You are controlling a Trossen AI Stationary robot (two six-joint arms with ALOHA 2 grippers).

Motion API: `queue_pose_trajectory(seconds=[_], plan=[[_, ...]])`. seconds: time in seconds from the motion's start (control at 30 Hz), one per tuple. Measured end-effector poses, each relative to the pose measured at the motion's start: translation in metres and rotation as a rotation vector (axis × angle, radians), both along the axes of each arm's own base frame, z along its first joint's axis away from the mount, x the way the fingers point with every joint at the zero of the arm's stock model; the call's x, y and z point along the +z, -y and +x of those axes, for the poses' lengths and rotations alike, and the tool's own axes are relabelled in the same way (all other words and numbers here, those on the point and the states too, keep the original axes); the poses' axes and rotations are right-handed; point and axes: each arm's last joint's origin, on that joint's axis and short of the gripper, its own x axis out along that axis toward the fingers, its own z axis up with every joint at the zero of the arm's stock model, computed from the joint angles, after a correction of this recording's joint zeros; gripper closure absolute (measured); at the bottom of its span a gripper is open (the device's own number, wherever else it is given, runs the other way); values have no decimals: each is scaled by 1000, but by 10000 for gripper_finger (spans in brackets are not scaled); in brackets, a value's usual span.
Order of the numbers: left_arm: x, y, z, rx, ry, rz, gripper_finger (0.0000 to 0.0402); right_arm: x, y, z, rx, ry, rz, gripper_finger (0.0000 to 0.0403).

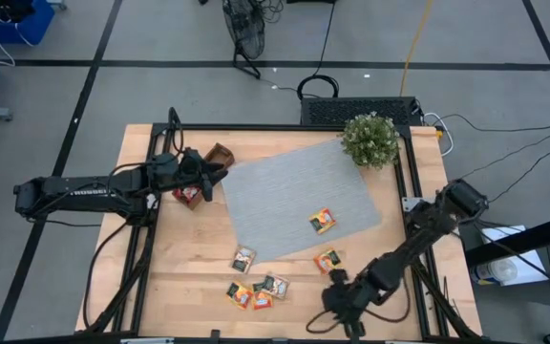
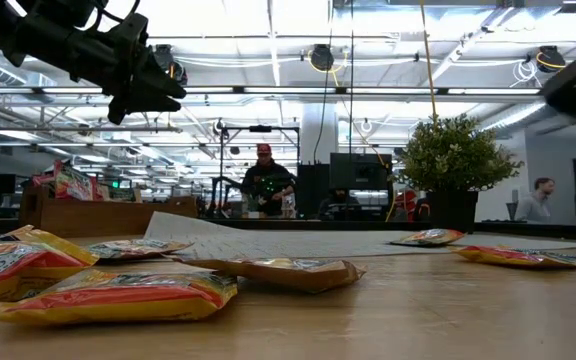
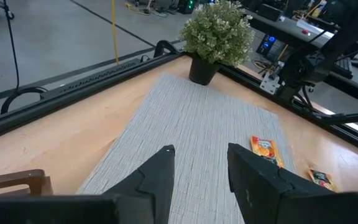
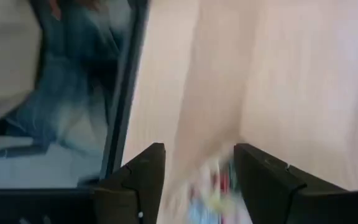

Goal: Pick & Place Tea
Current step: Put the brown tea bag into the middle section of the wooden organizer

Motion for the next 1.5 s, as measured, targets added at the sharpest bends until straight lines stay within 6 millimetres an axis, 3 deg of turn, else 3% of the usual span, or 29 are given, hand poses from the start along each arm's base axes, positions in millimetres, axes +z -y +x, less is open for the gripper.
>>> queue_pose_trajectory(seconds=[0.07, 0.17, 0.4, 0.67, 0.77, 0.93, 1.03, 1.1, 1.3, 1.43, 1.5], plan=[[0, 0, 0, 0, 0, 0, 249, 11, 2, -10, -49, -66, -64, 233], [0, 0, 0, 0, 0, 0, 249, 11, 6, -19, -127, -102, -144, 236], [0, 0, 0, 0, 0, 0, 249, -27, 5, -22, -193, -272, -140, 232], [0, 0, 0, 0, 0, 0, 249, -54, 2, -21, -245, -341, -189, 234], [0, 0, 0, 0, 0, 0, 249, -62, 3, -18, -313, -279, -250, 234], [0, 0, 0, 0, -1, 0, 249, -71, 11, 0, -425, 41, -440, 235], [0, 0, 0, 0, 0, 0, 249, -63, 15, 9, -426, 203, -526, 236], [0, 0, 0, 0, 0, 0, 249, -53, 14, 8, -342, 209, -515, 243], [0, 0, 0, 0, 0, 0, 249, 3, 1, -2, -94, -46, 71, 265], [0, 0, 0, 0, -1, 0, 249, 19, -9, -16, -73, -72, 170, 273], [0, 0, 0, 0, -1, 0, 249, 18, -15, -23, -54, -70, 154, 275]])
